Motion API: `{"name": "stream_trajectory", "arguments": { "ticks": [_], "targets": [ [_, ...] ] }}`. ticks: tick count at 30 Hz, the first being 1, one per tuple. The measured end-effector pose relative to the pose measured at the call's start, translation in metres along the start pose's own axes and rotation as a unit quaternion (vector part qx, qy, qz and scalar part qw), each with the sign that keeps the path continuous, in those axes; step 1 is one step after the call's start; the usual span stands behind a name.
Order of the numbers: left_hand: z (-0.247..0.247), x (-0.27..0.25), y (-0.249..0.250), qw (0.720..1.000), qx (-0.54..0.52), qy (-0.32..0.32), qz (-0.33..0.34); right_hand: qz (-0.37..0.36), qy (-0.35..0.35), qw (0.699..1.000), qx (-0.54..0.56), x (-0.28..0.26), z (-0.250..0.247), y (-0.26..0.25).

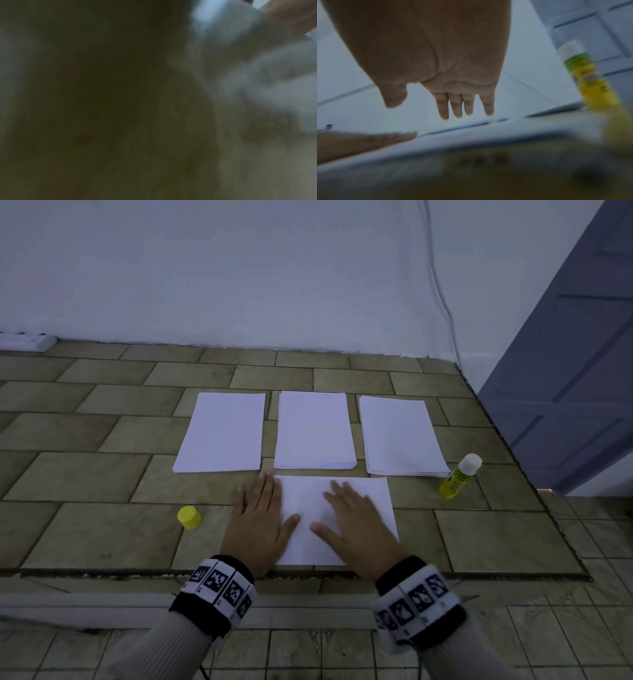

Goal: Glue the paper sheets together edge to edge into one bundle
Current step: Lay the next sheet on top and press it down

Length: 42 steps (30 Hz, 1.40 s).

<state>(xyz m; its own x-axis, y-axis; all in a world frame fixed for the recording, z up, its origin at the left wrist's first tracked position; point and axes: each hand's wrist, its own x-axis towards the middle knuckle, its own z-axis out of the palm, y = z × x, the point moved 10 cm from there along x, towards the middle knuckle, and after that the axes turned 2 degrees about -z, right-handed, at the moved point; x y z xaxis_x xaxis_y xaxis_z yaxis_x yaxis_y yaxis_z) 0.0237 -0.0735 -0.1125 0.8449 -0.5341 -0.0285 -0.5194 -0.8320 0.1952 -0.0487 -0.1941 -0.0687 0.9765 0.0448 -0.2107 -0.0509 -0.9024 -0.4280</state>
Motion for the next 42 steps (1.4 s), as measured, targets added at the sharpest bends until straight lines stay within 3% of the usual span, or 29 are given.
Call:
{"name": "stream_trajectory", "arguments": {
  "ticks": [5,10,20,26,31,34,38,42],
  "targets": [
    [0.004,0.001,-0.001,1.0,0.025,-0.011,0.013,-0.055,0.016,0.997,-0.044,0.034,0.032,-0.04],
    [0.003,0.001,-0.001,1.0,0.024,0.007,0.014,-0.058,0.058,0.994,-0.072,0.043,0.036,-0.028],
    [-0.002,0.001,0.0,0.999,0.023,0.037,0.008,0.075,0.068,0.986,-0.132,0.0,0.003,0.084],
    [-0.001,0.002,0.0,0.999,0.02,0.046,0.013,0.146,0.081,0.978,-0.124,-0.008,-0.005,0.075],
    [-0.002,0.002,0.001,0.998,0.021,0.05,0.021,0.019,0.08,0.992,-0.094,0.019,0.017,-0.001],
    [-0.001,0.002,0.0,0.998,0.012,0.053,0.023,-0.034,0.08,0.992,-0.086,0.036,0.032,-0.019],
    [-0.003,0.001,-0.001,0.998,0.019,0.056,0.021,-0.03,0.097,0.99,-0.1,0.034,0.03,-0.006],
    [-0.005,0.001,0.0,0.998,0.02,0.053,0.013,0.025,0.091,0.988,-0.126,0.021,0.014,0.04]
  ]
}}
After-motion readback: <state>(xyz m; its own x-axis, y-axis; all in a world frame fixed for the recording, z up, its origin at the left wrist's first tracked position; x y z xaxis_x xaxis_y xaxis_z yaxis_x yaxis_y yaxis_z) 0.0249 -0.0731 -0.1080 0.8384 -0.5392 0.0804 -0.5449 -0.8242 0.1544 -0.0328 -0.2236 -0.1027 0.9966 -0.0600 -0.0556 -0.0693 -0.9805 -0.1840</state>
